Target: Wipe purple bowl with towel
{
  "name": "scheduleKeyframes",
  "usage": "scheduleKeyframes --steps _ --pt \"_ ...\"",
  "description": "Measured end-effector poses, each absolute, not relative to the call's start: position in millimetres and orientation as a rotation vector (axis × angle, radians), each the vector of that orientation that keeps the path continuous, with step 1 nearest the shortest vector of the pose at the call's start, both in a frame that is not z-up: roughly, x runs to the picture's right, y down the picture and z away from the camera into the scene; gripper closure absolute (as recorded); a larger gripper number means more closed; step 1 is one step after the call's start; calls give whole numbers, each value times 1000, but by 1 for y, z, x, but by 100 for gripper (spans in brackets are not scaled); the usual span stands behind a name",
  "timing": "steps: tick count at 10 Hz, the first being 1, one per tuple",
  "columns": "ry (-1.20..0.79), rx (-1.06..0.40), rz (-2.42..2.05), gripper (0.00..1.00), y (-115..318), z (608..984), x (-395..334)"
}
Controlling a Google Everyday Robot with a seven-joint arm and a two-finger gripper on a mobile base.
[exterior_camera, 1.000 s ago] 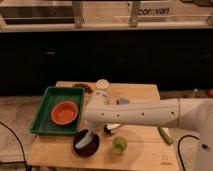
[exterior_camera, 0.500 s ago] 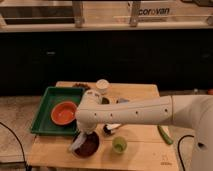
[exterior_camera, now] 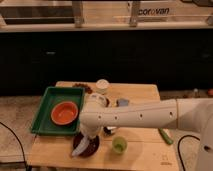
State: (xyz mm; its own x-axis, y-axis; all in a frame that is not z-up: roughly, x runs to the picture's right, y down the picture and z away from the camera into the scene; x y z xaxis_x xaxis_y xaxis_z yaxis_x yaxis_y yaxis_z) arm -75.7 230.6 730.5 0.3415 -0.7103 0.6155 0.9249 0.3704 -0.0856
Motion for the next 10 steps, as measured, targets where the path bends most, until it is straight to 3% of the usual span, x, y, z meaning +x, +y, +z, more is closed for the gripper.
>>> scheduleKeyframes --steps 5,10 --pt "-476 -532 -1015 100 242 738 -24" --pt "-416 -484 -997 100 214 748 -22"
